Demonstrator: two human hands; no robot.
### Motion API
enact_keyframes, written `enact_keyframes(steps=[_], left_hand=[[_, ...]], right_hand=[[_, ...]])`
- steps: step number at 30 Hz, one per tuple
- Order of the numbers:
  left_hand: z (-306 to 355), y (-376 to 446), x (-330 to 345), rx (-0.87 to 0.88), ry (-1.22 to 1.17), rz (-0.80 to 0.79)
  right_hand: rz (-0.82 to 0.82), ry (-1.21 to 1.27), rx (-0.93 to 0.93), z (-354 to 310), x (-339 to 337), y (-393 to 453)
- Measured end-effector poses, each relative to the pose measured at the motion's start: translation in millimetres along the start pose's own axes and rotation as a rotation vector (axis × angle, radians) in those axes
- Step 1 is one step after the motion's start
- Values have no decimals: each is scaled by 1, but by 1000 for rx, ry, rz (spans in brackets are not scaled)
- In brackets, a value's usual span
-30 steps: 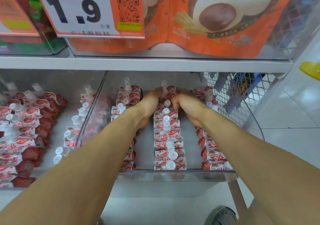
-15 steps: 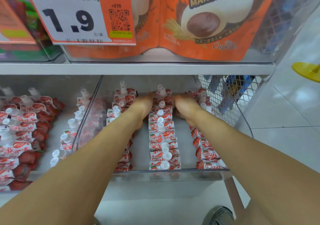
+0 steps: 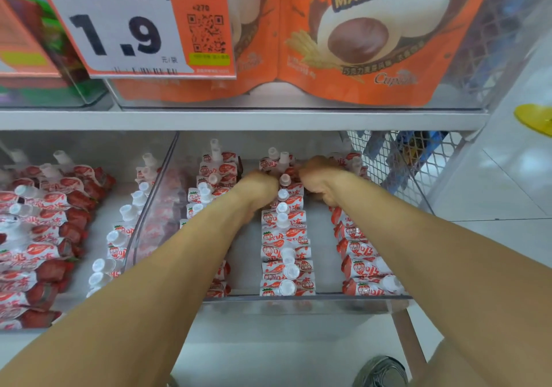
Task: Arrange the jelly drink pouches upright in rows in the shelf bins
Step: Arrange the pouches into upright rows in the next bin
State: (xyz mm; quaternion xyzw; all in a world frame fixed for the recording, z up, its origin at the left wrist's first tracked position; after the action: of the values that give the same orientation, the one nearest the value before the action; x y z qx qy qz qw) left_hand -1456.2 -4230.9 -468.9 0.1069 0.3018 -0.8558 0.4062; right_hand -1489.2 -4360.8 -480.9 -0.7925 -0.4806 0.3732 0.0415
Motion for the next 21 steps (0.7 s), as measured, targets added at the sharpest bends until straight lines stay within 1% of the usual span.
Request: enact_keyframes(steps=[2, 5, 6, 8, 11, 13, 18, 21], left_hand=[[0, -1, -2, 9, -57, 32], [1, 4, -6, 68, -140, 134], [2, 4, -6, 77, -150, 147], [5, 3, -9, 96, -127, 186], [4, 6, -13, 134, -125, 266], [3, 9, -14, 174, -99, 313], [2, 17, -18, 180, -93, 347], [0, 19, -18, 173, -39, 351]], right_hand=[[-16, -24, -14, 0, 0, -5], [91, -148, -165, -4, -5, -8], [109, -153, -205, -6, -5, -10], [89, -125, -237, -8, -4, -13], [45, -118, -222, -10, -6, -14], [43, -42, -208, -10, -7, -11], [106, 85, -109, -2, -4, 1], [146, 135, -54, 0, -3, 6]])
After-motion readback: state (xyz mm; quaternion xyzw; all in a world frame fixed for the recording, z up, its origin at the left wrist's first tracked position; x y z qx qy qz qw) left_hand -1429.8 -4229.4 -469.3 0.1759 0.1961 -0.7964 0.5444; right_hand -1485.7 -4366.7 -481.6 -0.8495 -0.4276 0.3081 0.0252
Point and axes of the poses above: each hand's wrist, its own y-axis towards the middle knuckle, its own x-axis out of the palm, z = x × y, the point moved 5 cm from there along y, towards the middle knuckle, and after that the axes turned 1 degree about -z, right-handed, at the moved point
